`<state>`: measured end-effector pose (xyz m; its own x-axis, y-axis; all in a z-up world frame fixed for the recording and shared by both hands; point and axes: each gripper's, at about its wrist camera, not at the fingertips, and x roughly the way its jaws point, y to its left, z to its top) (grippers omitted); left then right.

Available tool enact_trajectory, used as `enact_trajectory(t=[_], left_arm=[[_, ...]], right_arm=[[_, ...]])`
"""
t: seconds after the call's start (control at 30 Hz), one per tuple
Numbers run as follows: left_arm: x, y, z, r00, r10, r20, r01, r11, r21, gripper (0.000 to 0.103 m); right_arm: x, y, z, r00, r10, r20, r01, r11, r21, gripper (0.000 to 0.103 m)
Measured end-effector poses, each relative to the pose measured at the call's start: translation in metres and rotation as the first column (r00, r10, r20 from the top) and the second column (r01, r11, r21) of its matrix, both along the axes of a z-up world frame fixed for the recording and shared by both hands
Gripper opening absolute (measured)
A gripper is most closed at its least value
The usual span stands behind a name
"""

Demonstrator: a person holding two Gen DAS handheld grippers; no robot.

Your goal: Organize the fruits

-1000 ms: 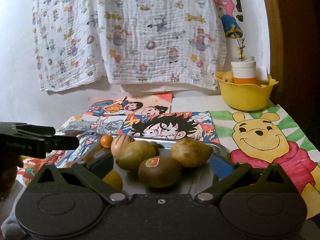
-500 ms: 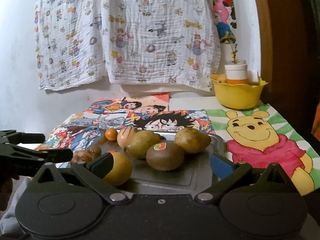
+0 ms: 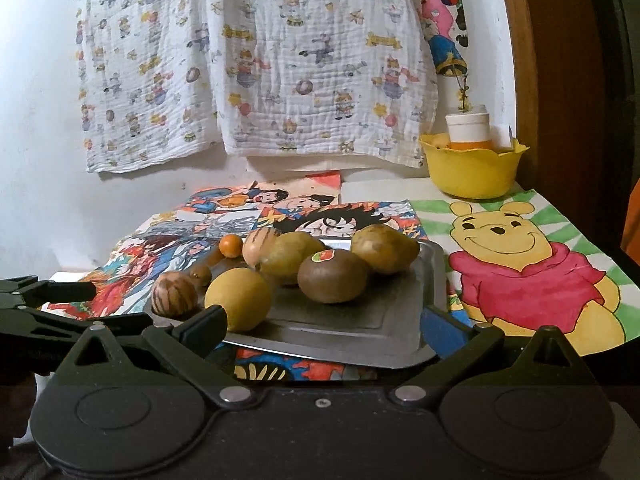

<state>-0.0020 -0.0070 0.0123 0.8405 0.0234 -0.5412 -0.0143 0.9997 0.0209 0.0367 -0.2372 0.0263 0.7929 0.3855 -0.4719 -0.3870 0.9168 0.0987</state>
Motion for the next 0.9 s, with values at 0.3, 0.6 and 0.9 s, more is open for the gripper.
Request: enact_trajectory(t=[0.3,0.6,0.9], left_arm=[[-0.007,0.001,0.000,1.000,0.029,0.004,-0.029,1.000,0.005,0.103],[-0.011,0.005,-0.001,0.999,0.046,-0.001,-0.046,0.999,-0.008,0.103],[-0.013,0.006,-0.003,0.999,0.052,-0.012,-0.052,0.999,-0.015,0.103]], right_arm=[[-0.005,0.001,-0.002,1.000,0.022,0.003,-0.022,1.000,0.003,0.102],[-0.007,0.003,-0.005,0.999,0.040,-0.017,-0.040,0.999,-0.011,0.102],[-0.004,0.004,-0.009,0.998,0.045,-0.043,-0.046,0.998,-0.034,0.102]])
